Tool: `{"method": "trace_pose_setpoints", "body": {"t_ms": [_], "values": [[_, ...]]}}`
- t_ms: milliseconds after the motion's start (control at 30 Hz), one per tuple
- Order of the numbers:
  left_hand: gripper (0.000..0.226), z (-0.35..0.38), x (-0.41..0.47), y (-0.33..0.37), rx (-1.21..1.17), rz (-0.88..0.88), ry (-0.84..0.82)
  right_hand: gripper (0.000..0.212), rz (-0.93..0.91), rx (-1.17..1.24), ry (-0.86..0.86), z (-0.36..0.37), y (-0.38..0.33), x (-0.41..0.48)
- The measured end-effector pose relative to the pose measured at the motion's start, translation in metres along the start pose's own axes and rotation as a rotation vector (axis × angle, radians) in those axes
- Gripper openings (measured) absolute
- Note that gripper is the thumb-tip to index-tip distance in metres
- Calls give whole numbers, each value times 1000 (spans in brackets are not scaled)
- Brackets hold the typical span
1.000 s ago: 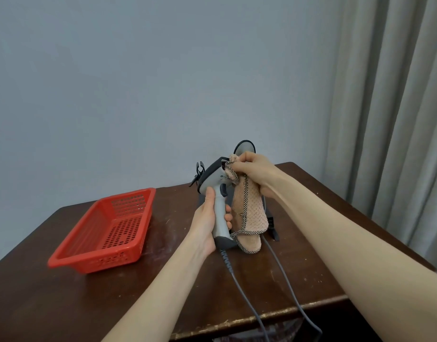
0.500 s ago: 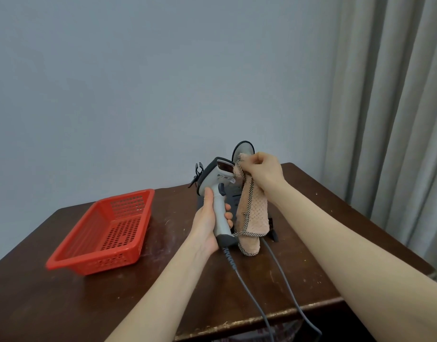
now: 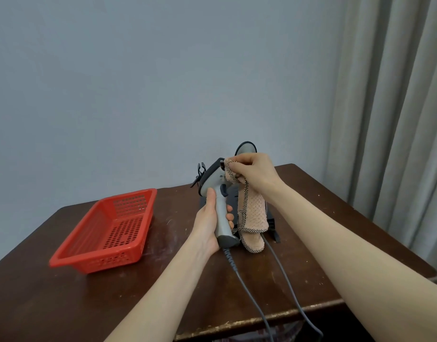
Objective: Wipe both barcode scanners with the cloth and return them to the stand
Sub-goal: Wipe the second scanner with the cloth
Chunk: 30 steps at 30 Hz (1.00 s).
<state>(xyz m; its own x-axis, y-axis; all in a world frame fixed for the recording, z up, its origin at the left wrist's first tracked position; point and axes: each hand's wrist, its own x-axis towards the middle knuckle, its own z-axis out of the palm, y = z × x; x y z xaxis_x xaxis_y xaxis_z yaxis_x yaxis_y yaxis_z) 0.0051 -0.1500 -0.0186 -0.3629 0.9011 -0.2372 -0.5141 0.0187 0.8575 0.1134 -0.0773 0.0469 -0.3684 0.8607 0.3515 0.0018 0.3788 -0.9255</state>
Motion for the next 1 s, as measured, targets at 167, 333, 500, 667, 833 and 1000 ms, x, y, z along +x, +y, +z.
{"method": "trace_pose_setpoints", "body": {"t_ms": [167, 333, 500, 667, 833, 1000], "values": [[51, -1, 0, 0, 6, 1, -3, 15, -27, 72, -138, -1, -10, -6], [51, -5, 1, 1, 31, 18, 6, 21, -130, -286, -210, -3, -12, 2], [49, -5, -3, 1, 28, 9, 5, 18, -207, -529, -164, -5, -12, 6], [50, -7, -2, 2, -9, -14, 3, 20, -191, -705, -141, -9, -4, 10], [50, -7, -1, 4, -81, -34, -21, 26, -104, -578, 34, -8, 0, 10], [48, -3, -3, 6, -87, -35, -31, 30, -67, -388, 23, -2, 2, 7]]}}
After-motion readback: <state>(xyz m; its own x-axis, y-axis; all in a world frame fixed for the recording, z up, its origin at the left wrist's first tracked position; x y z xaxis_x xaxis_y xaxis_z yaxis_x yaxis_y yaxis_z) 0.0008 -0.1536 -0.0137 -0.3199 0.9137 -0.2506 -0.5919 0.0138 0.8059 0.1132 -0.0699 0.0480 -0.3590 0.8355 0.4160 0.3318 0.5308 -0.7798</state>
